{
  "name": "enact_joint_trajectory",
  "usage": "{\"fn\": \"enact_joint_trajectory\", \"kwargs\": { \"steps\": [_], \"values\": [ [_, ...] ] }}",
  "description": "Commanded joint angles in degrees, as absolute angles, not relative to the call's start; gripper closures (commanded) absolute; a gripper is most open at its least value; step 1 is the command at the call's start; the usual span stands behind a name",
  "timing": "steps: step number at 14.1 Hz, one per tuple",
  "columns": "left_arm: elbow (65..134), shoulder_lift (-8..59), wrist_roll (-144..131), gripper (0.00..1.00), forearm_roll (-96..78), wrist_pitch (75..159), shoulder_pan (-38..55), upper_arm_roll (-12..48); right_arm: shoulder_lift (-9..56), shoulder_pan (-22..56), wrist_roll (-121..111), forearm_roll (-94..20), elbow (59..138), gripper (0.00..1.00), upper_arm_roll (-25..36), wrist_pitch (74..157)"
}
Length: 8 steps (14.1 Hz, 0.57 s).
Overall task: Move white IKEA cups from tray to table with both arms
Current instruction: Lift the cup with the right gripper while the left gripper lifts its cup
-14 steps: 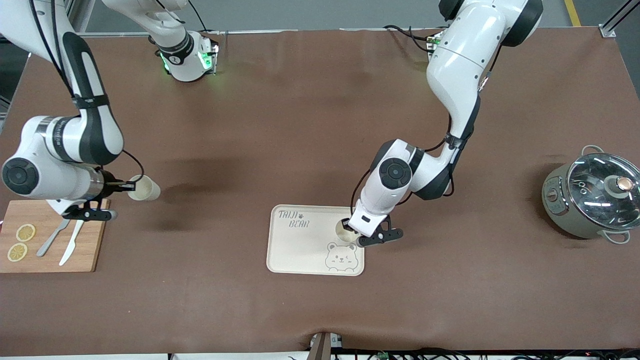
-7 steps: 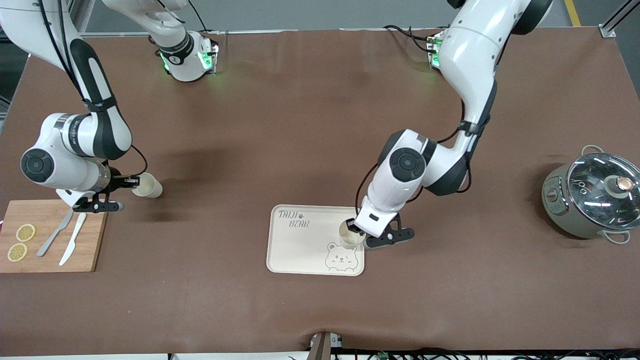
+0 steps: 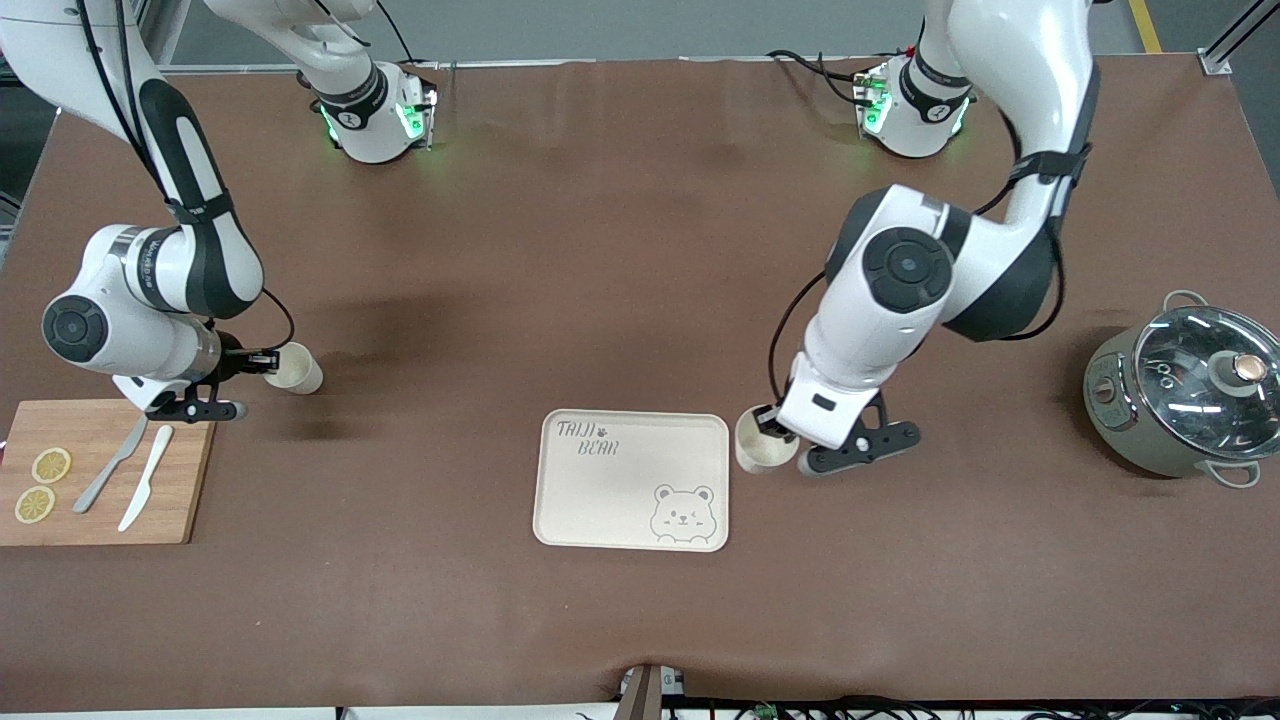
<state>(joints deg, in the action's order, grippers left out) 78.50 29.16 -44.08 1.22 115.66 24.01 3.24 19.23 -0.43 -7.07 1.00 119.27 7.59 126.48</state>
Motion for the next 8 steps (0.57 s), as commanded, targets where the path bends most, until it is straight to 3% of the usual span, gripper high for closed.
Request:
{"fn": "enact_joint_trajectory", "kwargs": {
  "steps": [1, 8],
  "values": [
    [81.3, 24.4, -44.3, 1.00, 2.6, 112.8, 22.1, 3.9, 17.2, -0.9, -7.0, -0.3, 118.9, 0.00, 7.3, 123.6],
    [92.5, 16.9, -39.5, 1.00, 2.5, 111.9, 17.3, 4.0, 18.8, 0.3, -7.3, 0.3, 106.0, 0.00, 6.8, 113.1]
  ]
}}
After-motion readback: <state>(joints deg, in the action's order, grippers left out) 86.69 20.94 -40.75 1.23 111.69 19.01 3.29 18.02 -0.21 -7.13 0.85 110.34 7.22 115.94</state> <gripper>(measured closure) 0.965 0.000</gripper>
